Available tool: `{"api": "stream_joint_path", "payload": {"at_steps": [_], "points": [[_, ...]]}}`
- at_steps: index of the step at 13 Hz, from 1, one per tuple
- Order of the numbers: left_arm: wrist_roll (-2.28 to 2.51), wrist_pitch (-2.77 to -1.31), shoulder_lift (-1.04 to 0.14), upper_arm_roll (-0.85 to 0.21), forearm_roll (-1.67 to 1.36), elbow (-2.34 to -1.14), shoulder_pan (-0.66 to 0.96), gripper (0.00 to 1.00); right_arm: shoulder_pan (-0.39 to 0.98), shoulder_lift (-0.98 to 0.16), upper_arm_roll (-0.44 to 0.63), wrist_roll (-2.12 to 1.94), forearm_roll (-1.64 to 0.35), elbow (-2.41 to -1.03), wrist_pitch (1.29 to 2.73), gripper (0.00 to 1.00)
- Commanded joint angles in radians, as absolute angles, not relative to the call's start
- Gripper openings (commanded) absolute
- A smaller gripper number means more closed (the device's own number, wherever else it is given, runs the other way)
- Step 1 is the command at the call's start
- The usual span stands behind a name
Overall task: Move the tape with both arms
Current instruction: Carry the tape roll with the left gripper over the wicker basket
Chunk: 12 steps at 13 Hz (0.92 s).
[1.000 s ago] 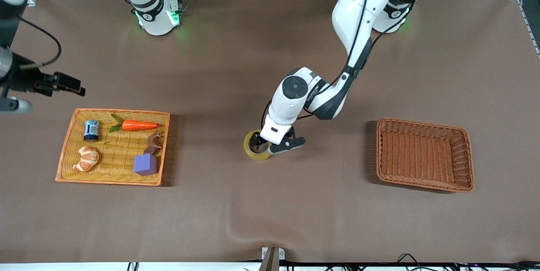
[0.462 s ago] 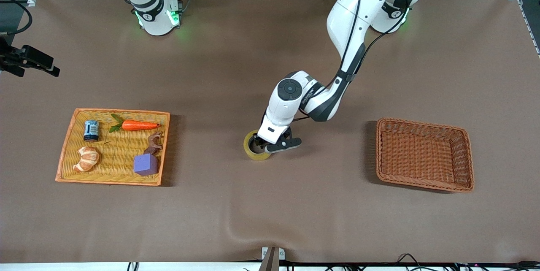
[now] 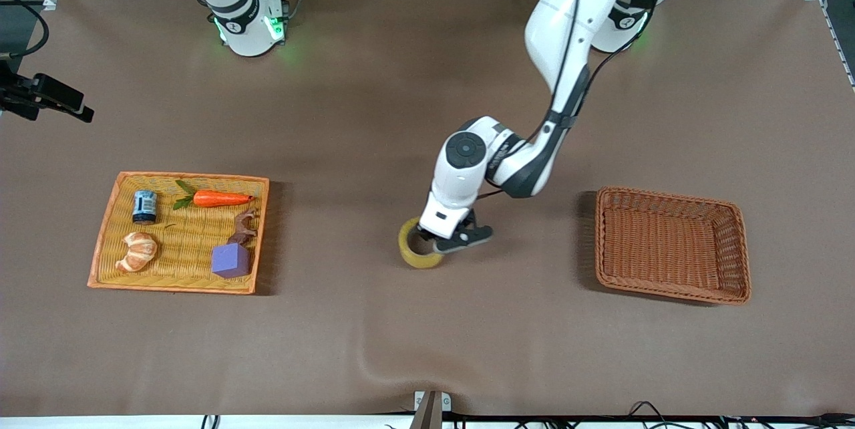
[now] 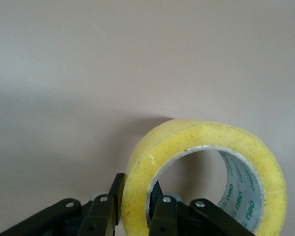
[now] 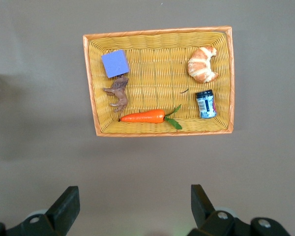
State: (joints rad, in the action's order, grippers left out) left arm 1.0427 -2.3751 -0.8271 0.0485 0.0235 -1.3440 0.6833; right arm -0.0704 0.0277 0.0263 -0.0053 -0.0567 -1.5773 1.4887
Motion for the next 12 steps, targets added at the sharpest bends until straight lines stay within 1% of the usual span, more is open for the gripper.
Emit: {"api": "stream_joint_path", "payload": {"at_steps": [1, 4, 6, 8, 9, 12], "points": [[0.988, -2.179, -0.625, 0.04, 0.054, -1.41, 0.562, 0.0, -0.083, 0.057, 0.014, 0.009, -0.043, -1.605, 1.496, 1.0], [0.769, -2.146, -0.494, 0.041, 0.055, -1.546, 0.419, 0.0, -0.077, 0.055, 0.012, 0.008, -0.006, -1.603, 1.5, 1.0], [0.488, -2.146, -0.43, 0.038, 0.045, -1.62, 0.274, 0.0, -0.074, 0.055, 0.003, 0.008, 0.018, -1.603, 1.502, 1.0], [0.266, -2.148, -0.422, 0.038, 0.043, -1.663, 0.156, 0.0, -0.074, 0.055, 0.002, 0.008, 0.018, -1.603, 1.5, 1.0], [0.173, -2.149, -0.431, 0.037, 0.041, -1.666, 0.09, 0.0, -0.072, 0.055, 0.005, 0.008, 0.018, -1.605, 1.496, 1.0], [0.002, -2.186, -0.478, 0.037, 0.034, -1.661, -0.009, 0.0, -0.072, 0.055, 0.006, 0.002, 0.017, -1.601, 1.497, 1.0]]}}
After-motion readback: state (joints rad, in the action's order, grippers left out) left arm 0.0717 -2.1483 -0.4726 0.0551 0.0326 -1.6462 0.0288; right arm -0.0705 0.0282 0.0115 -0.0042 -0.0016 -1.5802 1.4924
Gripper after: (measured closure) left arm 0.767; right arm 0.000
